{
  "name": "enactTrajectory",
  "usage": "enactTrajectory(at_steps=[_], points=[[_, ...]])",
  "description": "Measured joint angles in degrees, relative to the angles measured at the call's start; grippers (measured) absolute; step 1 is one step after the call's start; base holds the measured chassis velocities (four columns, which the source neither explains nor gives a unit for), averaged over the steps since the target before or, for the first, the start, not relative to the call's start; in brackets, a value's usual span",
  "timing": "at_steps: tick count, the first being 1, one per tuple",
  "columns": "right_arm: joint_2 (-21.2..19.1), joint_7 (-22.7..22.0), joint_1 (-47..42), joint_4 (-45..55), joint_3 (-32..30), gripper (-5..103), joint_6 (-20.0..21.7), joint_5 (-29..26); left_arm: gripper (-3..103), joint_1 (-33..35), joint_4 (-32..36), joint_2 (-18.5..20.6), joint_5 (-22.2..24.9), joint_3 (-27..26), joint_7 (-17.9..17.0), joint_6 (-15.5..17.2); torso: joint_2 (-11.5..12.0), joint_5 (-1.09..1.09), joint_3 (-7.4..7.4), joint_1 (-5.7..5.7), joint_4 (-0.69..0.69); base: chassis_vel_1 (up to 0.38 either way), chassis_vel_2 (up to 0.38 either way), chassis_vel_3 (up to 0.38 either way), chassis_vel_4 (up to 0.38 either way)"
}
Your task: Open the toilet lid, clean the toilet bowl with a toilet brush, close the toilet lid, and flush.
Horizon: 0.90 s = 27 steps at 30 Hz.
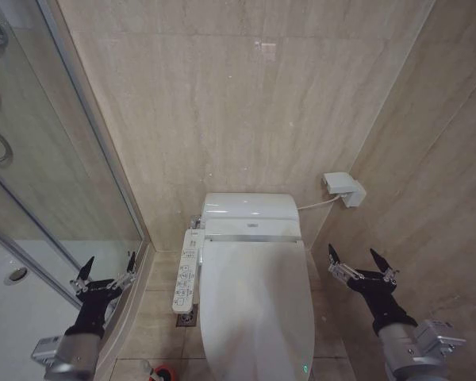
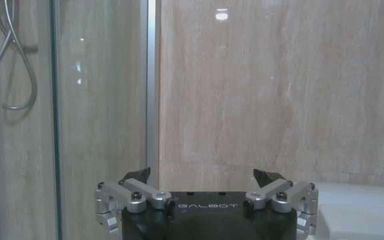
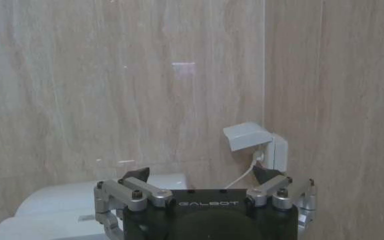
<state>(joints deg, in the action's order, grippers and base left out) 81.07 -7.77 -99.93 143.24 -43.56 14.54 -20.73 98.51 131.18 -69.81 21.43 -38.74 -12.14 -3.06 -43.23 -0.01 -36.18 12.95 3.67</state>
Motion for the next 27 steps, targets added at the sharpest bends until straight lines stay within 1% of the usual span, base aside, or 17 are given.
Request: enactTrajectory(at_steps=[3,6,8,17,27], points=[[0.0,0.01,0.0,0.0,0.0,100,0.0,0.0,100,1.9,2.81,-1.12,-1.47,-0.3,-0.05,0.02,0.0,0.01,0.0,0.01,0.0,0.0,0.0,0.0,0.0],[0.0,0.01,0.0,0.0,0.0,100,0.0,0.0,100,2.78,3.99,-1.58,-1.93,-0.45,-0.12,-0.02,0.0,0.01,0.0,0.01,0.0,0.0,0.0,0.0,0.0],[0.0,0.01,0.0,0.0,0.0,100,0.0,0.0,100,4.62,6.64,-3.31,-2.86,-0.25,-1.31,0.04,0.0,0.01,0.0,0.0,0.0,0.0,0.0,0.0,0.0],[0.0,0.01,0.0,0.0,0.0,100,0.0,0.0,100,6.84,8.09,-5.31,-4.16,2.44,-2.2,-0.03,0.0,0.01,0.0,0.01,0.0,0.0,0.0,0.0,0.0],[0.0,0.01,0.0,0.0,0.0,100,0.0,0.0,100,10.05,10.3,-6.66,-8.19,4.77,-1.54,-0.22,0.0,0.01,0.0,0.01,-0.01,0.0,0.0,0.0,0.0]])
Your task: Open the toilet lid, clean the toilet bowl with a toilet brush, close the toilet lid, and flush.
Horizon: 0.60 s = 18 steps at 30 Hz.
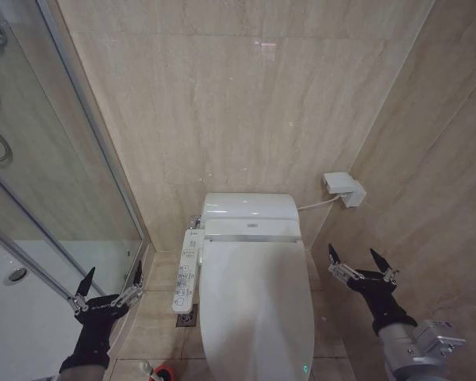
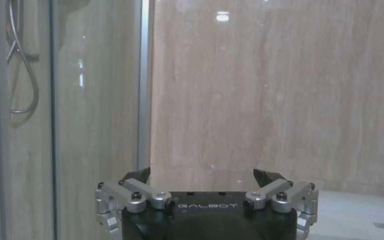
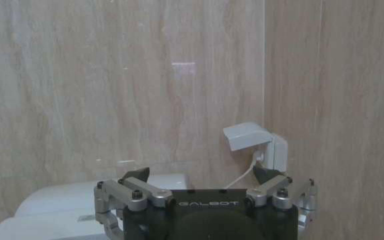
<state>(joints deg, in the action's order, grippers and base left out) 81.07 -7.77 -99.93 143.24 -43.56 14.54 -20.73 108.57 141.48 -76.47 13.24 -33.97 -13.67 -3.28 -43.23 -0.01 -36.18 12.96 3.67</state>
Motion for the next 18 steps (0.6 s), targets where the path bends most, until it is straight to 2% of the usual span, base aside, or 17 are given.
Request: enactTrajectory(at_steps=[8,18], points=[[0.0,0.0,0.0,0.0,0.0,100,0.0,0.0,100,1.39,0.1,-0.54,-3.97,-0.52,4.53,-2.6,0.0,0.0,0.0,0.0,0.0,0.0,0.0,0.0,0.0],[0.0,0.0,0.0,0.0,0.0,100,0.0,0.0,100,1.98,0.54,-0.39,-4.84,-1.33,8.4,-3.51,0.0,0.01,0.0,0.0,0.0,0.0,0.0,0.0,0.0]])
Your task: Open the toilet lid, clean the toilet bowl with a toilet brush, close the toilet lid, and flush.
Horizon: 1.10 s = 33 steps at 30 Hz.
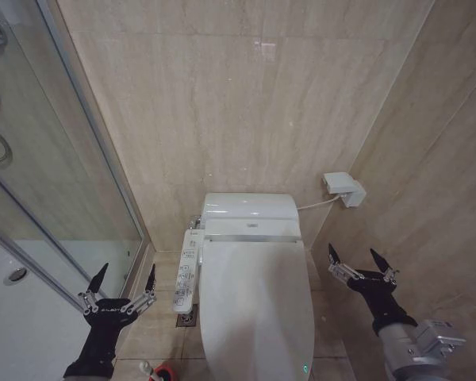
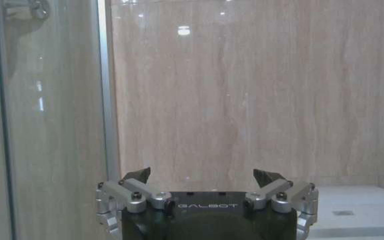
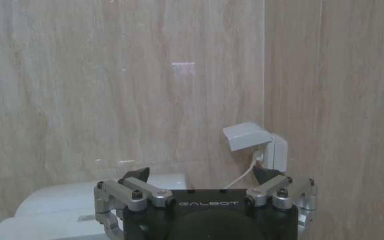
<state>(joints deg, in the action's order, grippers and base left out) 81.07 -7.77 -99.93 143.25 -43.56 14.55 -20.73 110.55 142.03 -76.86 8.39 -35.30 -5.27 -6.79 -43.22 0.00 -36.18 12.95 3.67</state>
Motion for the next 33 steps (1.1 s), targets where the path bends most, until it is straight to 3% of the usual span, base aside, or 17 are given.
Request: enactTrajectory(at_steps=[33], points=[[0.0,0.0,0.0,0.0,0.0,100,0.0,0.0,100,0.35,0.31,0.24,-0.82,0.09,-0.19,0.2,0.0,0.0,0.0,0.0,0.0,0.0,0.0,0.0,0.0]])
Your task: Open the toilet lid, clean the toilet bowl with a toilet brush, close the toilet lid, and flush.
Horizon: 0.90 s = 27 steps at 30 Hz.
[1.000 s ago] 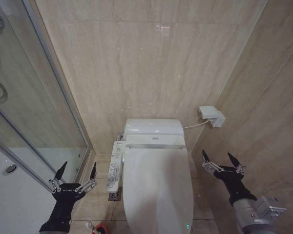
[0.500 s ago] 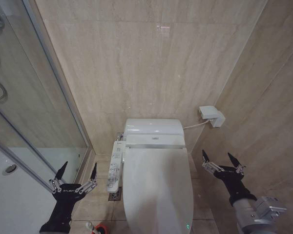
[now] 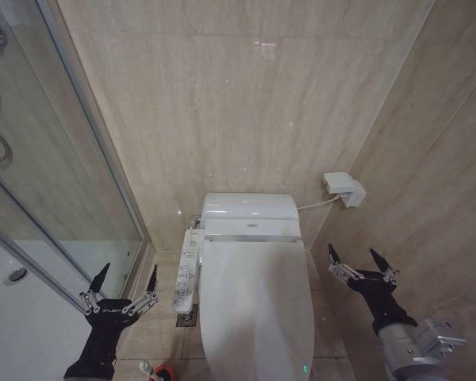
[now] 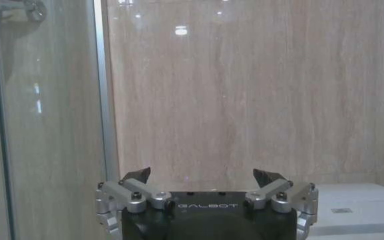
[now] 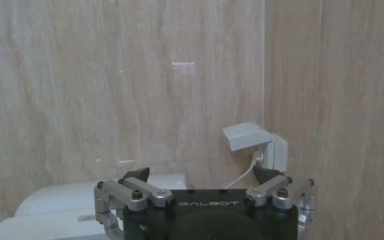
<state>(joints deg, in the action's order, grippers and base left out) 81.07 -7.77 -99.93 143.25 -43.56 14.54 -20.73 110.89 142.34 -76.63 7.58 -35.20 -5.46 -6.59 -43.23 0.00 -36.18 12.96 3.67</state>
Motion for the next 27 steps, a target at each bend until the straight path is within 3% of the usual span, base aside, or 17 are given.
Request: enactTrajectory(at_steps=[13,27], points=[[0.0,0.0,0.0,0.0,0.0,100,0.0,0.0,100,-0.01,-0.02,0.0,0.04,0.0,-0.02,0.02,0.01,0.0,-0.01,0.02,0.0,0.012,-0.019,-0.019,0.012],[0.0,0.0,0.0,0.0,0.0,100,0.0,0.0,100,-0.01,-0.06,0.0,0.08,0.0,-0.03,0.03,0.0,0.0,0.0,-0.01,0.0,0.17,-0.184,-0.191,0.188]])
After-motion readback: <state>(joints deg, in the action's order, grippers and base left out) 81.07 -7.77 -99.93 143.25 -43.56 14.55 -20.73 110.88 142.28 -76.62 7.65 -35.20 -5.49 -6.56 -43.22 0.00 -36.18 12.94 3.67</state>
